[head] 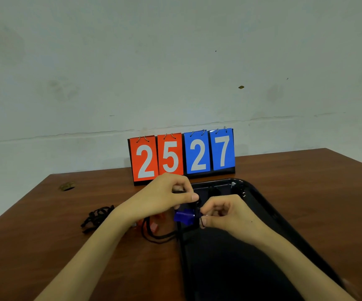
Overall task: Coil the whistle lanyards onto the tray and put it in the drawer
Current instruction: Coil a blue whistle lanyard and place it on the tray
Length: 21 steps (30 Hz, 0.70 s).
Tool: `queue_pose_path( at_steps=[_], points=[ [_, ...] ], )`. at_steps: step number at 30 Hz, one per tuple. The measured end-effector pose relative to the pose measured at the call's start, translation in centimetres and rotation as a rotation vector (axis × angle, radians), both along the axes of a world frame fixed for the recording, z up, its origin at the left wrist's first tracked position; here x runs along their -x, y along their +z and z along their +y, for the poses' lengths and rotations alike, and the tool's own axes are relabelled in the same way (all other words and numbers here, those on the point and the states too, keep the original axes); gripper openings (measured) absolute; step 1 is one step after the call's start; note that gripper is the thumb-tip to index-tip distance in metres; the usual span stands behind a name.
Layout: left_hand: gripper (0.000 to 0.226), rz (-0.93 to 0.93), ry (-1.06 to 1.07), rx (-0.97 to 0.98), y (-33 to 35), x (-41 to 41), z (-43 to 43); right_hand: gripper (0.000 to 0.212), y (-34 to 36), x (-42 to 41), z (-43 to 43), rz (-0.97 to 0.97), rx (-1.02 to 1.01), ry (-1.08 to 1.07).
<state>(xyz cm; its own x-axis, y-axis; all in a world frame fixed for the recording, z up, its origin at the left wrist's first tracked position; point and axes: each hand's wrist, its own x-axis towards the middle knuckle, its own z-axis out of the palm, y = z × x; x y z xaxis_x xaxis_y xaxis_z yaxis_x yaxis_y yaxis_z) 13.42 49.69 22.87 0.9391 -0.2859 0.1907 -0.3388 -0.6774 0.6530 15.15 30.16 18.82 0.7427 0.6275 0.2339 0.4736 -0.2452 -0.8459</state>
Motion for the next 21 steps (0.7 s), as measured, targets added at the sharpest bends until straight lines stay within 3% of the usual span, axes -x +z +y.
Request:
queue_pose_path(
  at_steps=[4, 11, 16, 21],
  points=[
    [0.020, 0.055, 0.012, 0.050, -0.1, -0.2, -0.2, 0.015, 0.7, 0.0, -0.4, 0.087, -0.151, -0.004],
    [0.032, 0.413, -0.002, 0.463, -0.7, 0.6, -2.1, 0.011, 0.8, -0.5, -0.9, 0.251, -0.465, -0.216],
    [0.025, 0.391, 0.041, 0.413, -1.2, 0.9, -3.5, 0.008, 0.7, -1.1, -1.0, 0.244, -0.529, -0.454],
    [0.021, 0.261, 0.035, 0.196, -0.8, 1.2, -4.1, 0.009, 0.4, -1.6, -1.3, 0.213, -0.495, -0.623]
  ],
)
